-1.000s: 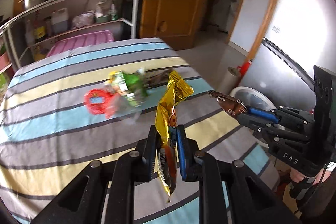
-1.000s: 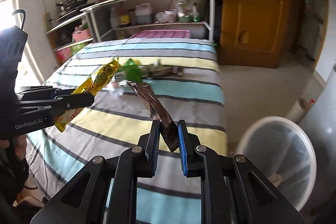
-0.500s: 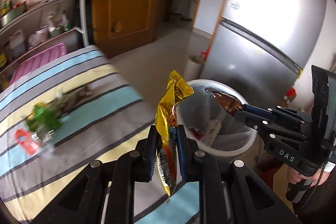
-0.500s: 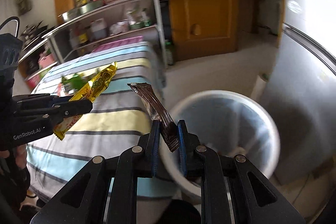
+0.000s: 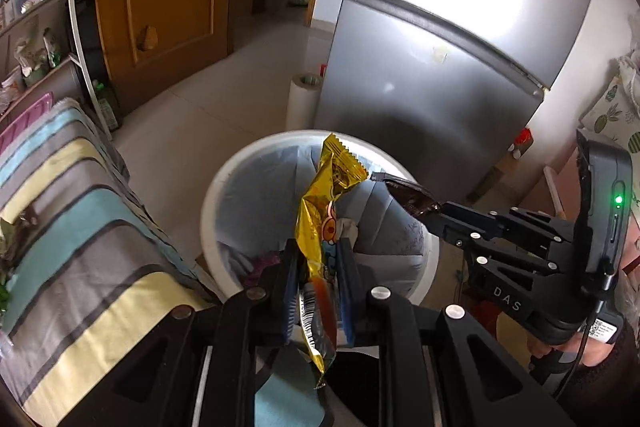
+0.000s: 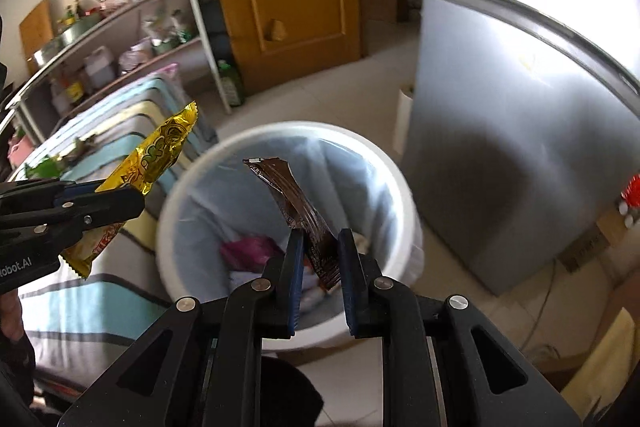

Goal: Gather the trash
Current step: 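Carry the yellow wrapper and brown wrapper over the bin, then open both tools to drop the wrappers into the bin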

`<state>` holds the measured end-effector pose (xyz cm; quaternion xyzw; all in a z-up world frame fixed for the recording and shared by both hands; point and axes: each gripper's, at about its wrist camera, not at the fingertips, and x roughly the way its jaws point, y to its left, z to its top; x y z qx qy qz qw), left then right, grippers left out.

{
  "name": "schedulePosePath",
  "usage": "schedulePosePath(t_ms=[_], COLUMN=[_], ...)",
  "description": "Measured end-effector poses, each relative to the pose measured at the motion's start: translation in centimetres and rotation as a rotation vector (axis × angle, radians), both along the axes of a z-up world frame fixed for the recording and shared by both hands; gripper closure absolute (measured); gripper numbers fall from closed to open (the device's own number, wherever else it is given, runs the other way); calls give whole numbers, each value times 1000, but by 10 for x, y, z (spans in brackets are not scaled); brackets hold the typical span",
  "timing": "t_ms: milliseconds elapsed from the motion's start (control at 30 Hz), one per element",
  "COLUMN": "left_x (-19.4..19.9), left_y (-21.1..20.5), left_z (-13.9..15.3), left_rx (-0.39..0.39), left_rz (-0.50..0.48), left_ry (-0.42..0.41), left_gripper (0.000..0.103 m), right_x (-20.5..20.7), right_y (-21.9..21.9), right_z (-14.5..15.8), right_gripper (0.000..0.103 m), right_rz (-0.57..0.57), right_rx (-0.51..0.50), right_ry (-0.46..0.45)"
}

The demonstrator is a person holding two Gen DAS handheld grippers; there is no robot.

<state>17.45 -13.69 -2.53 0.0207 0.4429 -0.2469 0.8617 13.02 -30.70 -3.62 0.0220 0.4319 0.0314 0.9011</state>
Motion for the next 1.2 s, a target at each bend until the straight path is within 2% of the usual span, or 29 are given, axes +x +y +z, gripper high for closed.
schedulePosePath(t_ms=[200, 533, 633, 667, 700, 733, 767, 1000, 1200], left_x=[12, 21, 21, 21, 21, 20, 20, 17, 12], left_y=[-18, -21, -20, -19, -19, -18, -17, -10, -2], left_z=[-22, -30, -31, -30, -30, -29, -29, -23, -12], left_rx=[26, 36, 33, 32, 30, 27, 25, 18, 11], left_rz=[-10, 6, 16, 19, 22, 24, 26, 47, 62], left_ry=[55, 85, 84, 82, 81, 80, 78, 67, 40], left_gripper=[84, 81, 66, 58, 54, 54, 54, 48, 48], right_x=[15, 28, 27, 27, 28, 28, 28, 23, 18], right_y=[-7, -8, -8, -8, -8, -8, -8, -5, -1], right_z=[-16, -30, -29, -29, -30, -30, -29, -24, -14], right_gripper=[85, 85, 82, 80, 73, 67, 65, 64, 64], right_rz=[-21, -39, -41, -42, -42, -45, -46, -52, -57], right_rx=[-32, -59, -64, -58, -57, -58, -58, -53, -47], right_ry=[48, 85, 82, 81, 82, 80, 78, 61, 37])
